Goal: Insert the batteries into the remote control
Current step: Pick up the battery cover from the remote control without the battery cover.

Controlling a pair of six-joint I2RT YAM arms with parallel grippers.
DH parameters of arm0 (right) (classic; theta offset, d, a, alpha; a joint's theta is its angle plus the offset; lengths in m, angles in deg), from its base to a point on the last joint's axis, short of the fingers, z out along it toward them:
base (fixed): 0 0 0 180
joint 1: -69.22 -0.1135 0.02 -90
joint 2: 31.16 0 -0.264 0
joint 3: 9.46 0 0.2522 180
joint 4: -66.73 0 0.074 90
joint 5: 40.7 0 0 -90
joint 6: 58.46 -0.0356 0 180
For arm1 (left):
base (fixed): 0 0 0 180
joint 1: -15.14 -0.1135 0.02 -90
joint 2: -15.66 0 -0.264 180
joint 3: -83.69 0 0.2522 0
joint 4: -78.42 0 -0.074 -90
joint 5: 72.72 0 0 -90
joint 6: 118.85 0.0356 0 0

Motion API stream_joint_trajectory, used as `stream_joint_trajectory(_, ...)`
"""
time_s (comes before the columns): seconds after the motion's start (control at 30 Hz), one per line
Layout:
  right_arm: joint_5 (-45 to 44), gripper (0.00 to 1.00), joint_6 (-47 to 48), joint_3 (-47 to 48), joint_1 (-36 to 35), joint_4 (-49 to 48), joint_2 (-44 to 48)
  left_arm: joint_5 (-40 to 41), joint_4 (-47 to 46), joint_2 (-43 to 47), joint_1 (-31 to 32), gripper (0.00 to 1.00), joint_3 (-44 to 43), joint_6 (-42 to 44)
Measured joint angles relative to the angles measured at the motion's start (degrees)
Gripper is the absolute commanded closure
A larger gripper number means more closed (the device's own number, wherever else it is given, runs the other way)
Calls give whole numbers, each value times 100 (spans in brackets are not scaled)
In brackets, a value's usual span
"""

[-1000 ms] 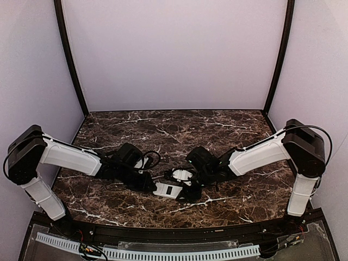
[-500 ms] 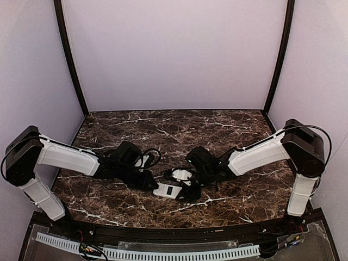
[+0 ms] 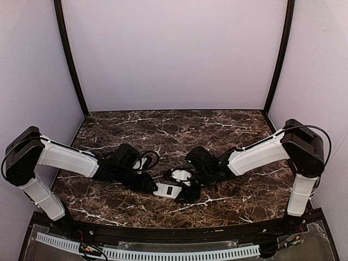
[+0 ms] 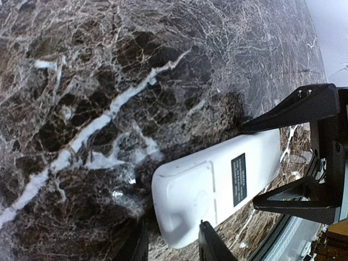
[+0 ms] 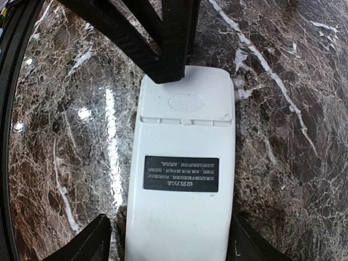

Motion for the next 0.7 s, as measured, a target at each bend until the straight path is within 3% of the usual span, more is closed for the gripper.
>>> stream_joint_trajectory(0.23,7,37,68,7,4,-63,-44,-369,-503,-177,-63,69,201,-168)
stream_joint_trajectory(0.43,4,43,107,31,4,-151,-101,-627,-1032,-238,-125,78,420,-393)
stream_joint_trajectory(0.7,7,48,105,39,7,-151,-111,-505,-1078,33,-160,89,501,-437)
